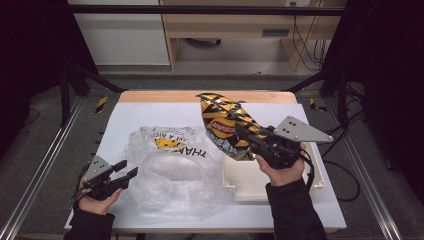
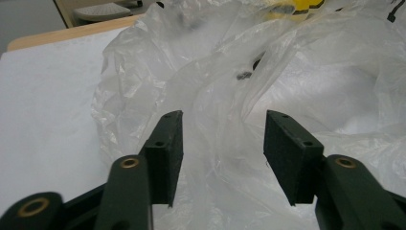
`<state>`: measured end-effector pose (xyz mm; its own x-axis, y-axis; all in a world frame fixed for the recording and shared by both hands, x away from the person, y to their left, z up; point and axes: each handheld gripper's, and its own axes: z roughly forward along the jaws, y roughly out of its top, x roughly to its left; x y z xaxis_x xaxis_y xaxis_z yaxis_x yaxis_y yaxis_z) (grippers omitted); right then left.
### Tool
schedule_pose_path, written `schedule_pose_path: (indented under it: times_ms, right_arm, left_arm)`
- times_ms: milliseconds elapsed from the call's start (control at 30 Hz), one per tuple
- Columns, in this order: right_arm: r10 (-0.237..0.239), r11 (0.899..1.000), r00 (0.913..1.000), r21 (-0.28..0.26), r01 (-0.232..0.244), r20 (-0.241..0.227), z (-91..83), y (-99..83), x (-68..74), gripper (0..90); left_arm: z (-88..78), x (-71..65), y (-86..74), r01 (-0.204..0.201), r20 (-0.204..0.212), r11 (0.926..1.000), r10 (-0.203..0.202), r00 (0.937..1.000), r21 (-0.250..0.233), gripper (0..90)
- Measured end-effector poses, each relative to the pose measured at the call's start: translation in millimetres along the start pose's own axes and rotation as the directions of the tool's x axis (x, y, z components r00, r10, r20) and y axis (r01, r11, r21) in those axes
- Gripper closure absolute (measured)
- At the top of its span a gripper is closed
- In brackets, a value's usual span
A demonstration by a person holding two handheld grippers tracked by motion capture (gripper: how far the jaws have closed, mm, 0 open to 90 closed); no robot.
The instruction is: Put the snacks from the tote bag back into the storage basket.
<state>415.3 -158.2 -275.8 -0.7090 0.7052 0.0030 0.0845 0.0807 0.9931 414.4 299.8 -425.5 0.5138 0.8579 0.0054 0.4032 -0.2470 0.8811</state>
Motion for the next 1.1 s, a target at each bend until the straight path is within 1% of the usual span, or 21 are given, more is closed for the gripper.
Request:
schedule_pose_path:
  times_ms: [67,133,233,300,333,400,433,467,500,533,567,600,633,667,700,800,833,900,967,1000,1100]
  right_arm:
    - [0.01,1.0,0.9997,0.001,-0.01,0.023,-6.4,-3.1,-7.8,77.2]
    - [0.013,1.0,0.999,0.001,-0.013,0.044,-11.5,-6.1,-14.8,77.3]
    - [0.032,0.999,0.9968,0.004,-0.032,0.073,-19.1,-12.2,-25.3,77.5]
    - [0.04,0.999,0.9957,0.009,-0.041,0.084,-22.2,-15.6,-30.2,77.6]
    - [0.047,0.999,0.9947,0.011,-0.048,0.092,-24.0,-18.1,-33.3,77.6]
    - [0.051,0.998,0.9938,0.017,-0.053,0.099,-26.1,-21.7,-37.0,77.6]
    - [0.057,0.998,0.9932,0.018,-0.059,0.102,-26.6,-24.1,-38.6,77.6]
    - [0.062,0.998,0.9927,0.022,-0.064,0.104,-27.1,-26.5,-39.9,77.6]
    - [0.061,0.997,0.9928,0.03,-0.064,0.103,-27.6,-29.2,-41.7,77.6]
    - [0.065,0.997,0.9924,0.035,-0.069,0.105,-27.8,-31.9,-43.1,77.6]
    - [0.065,0.997,0.9922,0.04,-0.07,0.106,-27.9,-34.6,-44.6,77.6]
    - [0.071,0.996,0.9918,0.045,-0.077,0.106,-27.9,-37.2,-45.8,77.6]
    - [0.075,0.995,0.9913,0.054,-0.081,0.108,-27.5,-39.4,-47.1,77.6]
    - [0.075,0.995,0.991,0.062,-0.082,0.111,-26.8,-41.6,-48.2,77.6]
    - [0.08,0.994,0.9904,0.069,-0.088,0.113,-26.3,-43.9,-49.0,77.6]
    - [0.09,0.991,0.9893,0.093,-0.101,0.115,-22.5,-52.8,-50.7,77.7]
    - [0.093,0.99,0.9889,0.098,-0.104,0.116,-21.2,-55.2,-51.1,77.7]
    - [0.105,0.987,0.9883,0.113,-0.117,0.111,-16.8,-61.4,-52.1,77.8]
    - [0.112,0.983,0.9874,0.132,-0.127,0.111,-11.6,-67.3,-52.6,77.8]
    - [0.113,0.981,0.9873,0.143,-0.129,0.112,-9.0,-70.2,-52.7,77.8]
    - [0.12,0.976,0.987,0.168,-0.137,0.107,-1.5,-78.2,-53.8,77.7]
  left_arm:
    - [-1.6,0.4,0.5,0.008,-0.005,0.9999,-0.009,1.0,-0.009,44.0]
    - [-2.6,1.2,1.3,0.017,-0.019,0.9999,-0.017,0.9997,-0.002,42.4]
    - [-3.3,2.6,0.4,0.008,-0.033,1.0,-0.008,0.9994,0.002,43.2]
    - [-4.3,4.6,-0.5,-0.01,-0.036,0.9996,0.009,0.9993,-0.026,44.6]
    - [-4.6,4.8,-0.4,-0.006,-0.045,0.9994,0.004,0.999,-0.033,45.5]
    - [-7.0,6.7,-0.3,-0.017,-0.057,0.9984,0.014,0.9983,-0.053,46.5]
    - [-7.4,7.8,-0.5,-0.021,-0.05,0.9972,0.017,0.9986,-0.072,46.4]
    - [-7.9,8.5,-0.8,-0.015,-0.046,0.9966,0.012,0.9989,-0.081,46.1]
    - [-8.5,8.6,-0.8,-0.008,-0.053,0.9974,0.004,0.9986,-0.072,45.6]
    - [-8.4,9.2,-0.7,0.01,-0.044,0.9979,-0.013,0.9989,-0.064,45.6]
    - [-8.4,9.4,-0.8,0.022,-0.048,0.9985,-0.025,0.9985,-0.05,45.3]
    - [-8.4,9.2,-0.9,0.017,-0.061,0.9989,-0.019,0.998,-0.045,45.2]
    - [-8.6,9.3,-0.8,0.013,-0.064,0.9991,-0.015,0.9978,-0.041,45.3]
    - [-8.9,9.4,-0.9,0.021,-0.065,0.9991,-0.023,0.9976,-0.036,45.2]
    - [-9.0,10.1,-0.9,0.033,-0.064,0.999,-0.035,0.9974,-0.03,43.7]
    - [-7.8,11.1,-1.8,0.036,-0.059,0.9992,-0.037,0.9976,-0.014,40.6]
    - [-6.7,11.7,-2.3,0.041,-0.05,0.9991,-0.041,0.9979,-0.008,38.9]
    - [-4.5,12.1,-3.8,0.042,-0.049,0.9991,-0.042,0.9979,0.006,37.8]
    - [-2.2,12.8,-5.0,0.051,-0.039,0.9986,-0.05,0.998,0.013,34.0]
    - [-1.6,13.3,-5.4,0.048,-0.043,0.9987,-0.047,0.998,0.018,33.9]
    - [0.7,15.4,-7.4,0.062,-0.04,0.9978,-0.061,0.9973,0.025,31.9]
